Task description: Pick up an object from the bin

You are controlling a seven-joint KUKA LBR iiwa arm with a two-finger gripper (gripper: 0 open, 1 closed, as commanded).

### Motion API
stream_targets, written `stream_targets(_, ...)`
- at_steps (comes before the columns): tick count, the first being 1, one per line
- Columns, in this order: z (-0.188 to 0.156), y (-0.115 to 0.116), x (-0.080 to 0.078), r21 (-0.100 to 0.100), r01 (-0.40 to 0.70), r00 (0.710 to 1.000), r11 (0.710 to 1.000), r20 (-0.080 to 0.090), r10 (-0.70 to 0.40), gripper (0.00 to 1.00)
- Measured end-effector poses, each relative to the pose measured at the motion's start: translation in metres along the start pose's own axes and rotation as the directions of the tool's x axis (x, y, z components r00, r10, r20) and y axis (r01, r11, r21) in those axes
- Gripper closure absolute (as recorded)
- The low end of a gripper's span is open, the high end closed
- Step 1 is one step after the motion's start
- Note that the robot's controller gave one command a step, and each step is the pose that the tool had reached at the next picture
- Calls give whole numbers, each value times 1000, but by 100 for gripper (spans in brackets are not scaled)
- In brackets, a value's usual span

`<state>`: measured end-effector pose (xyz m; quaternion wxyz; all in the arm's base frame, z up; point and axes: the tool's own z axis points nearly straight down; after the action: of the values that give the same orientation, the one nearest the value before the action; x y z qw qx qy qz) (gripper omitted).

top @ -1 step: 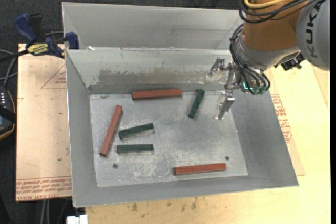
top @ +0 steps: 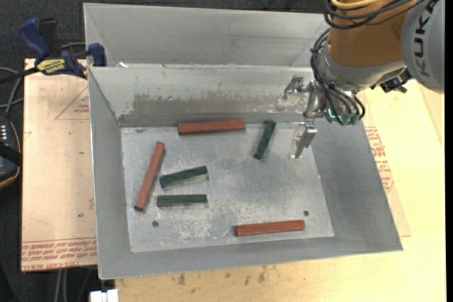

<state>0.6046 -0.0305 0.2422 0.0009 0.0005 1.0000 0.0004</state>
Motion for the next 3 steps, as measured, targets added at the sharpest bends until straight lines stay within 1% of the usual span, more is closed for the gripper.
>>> stream_targets(1, 41, 0, -8, 1, 64, 998, 998, 7, -64, 0)
stream_targets(2, 78, -11, -29, 1, 263, 965, 965, 3, -263, 0)
stream_targets(3, 141, -4, -35, 2, 379, 925, 925, 5, -379, 0)
